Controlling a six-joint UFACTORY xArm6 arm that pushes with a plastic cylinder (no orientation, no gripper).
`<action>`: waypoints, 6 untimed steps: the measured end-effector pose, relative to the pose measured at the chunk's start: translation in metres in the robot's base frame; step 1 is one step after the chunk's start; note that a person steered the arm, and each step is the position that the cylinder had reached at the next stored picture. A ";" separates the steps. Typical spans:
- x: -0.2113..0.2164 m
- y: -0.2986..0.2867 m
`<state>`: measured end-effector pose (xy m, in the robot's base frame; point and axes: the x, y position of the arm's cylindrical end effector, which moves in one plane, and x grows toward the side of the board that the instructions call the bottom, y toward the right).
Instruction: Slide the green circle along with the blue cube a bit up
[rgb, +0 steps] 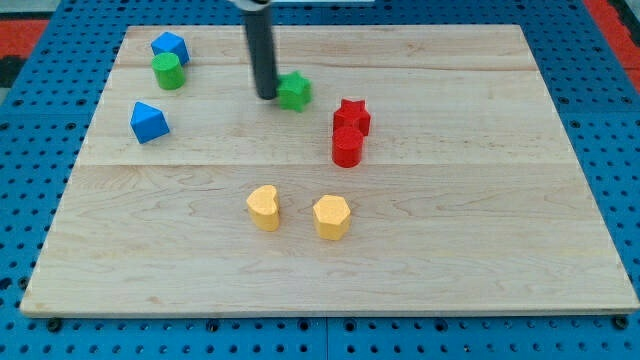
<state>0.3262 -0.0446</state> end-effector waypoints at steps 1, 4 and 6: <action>0.000 0.034; 0.004 -0.089; -0.009 -0.139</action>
